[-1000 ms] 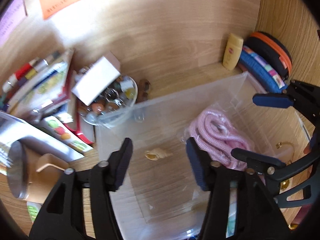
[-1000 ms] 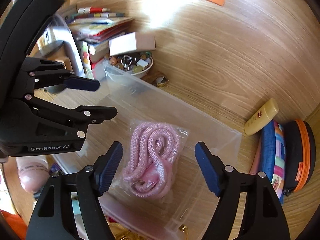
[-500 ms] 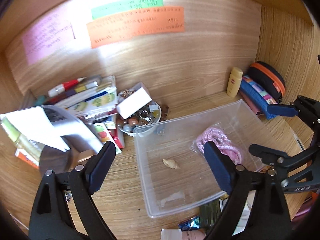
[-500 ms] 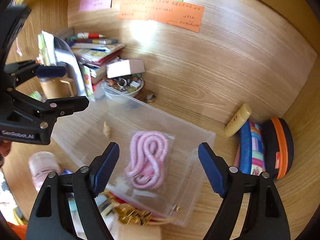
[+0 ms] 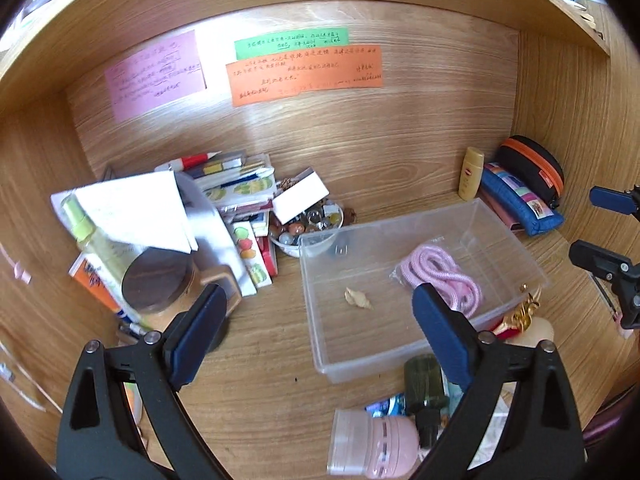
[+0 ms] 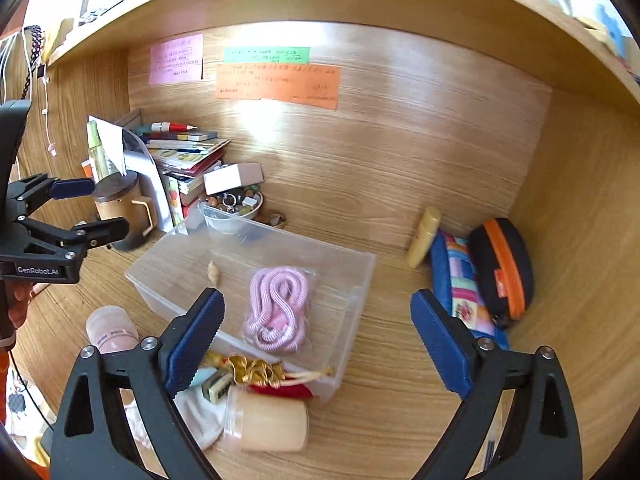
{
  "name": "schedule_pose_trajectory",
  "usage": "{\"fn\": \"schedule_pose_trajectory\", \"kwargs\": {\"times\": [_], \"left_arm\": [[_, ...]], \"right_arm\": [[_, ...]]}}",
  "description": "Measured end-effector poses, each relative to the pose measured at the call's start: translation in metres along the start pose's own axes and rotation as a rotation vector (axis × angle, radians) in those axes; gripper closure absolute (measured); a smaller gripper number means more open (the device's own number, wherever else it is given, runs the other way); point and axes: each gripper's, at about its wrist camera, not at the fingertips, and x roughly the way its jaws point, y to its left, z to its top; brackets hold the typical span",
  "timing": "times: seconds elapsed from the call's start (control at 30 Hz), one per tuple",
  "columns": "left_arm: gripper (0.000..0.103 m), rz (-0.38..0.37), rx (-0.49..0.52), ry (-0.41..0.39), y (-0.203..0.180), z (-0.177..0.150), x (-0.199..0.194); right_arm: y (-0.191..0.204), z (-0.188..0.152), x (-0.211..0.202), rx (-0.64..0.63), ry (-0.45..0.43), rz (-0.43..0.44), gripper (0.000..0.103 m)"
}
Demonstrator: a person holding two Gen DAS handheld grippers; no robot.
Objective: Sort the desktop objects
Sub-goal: 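Withdraw both open grippers up and away from the clear box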
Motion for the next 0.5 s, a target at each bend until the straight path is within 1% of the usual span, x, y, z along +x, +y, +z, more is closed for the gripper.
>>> {"fn": "schedule_pose_trajectory", "kwargs": {"times": [0.07,0.13,0.27,0.37,0.5], "left_arm": [[0.008,-0.008,0.006,0.005,0.0,-0.008,-0.002],[0.008,-0.002,0.011,0.01,0.0,-0.017,-0.003],[0.008,0.013,0.006,0.037,-0.001,-0.037,-0.003],[0.008,0.02,0.003,0.051,-0.002,-0.052,-0.004],[0.008,0.019,-0.014,0.066,-0.001,-0.069,-0.004]], "right_arm": [[0.001,-0.006,-0.003,0.004,0.001,-0.003,0.009],[0.002,-0.014,-0.009,0.018,-0.012,-0.025,0.009],[0.007,-0.031,-0.018,0.061,-0.028,0.018,0.009],[0.011,-0.043,-0.02,0.082,-0.016,0.027,0.009],[0.015,-0.057,-0.016,0.082,0.011,0.007,0.009]]}}
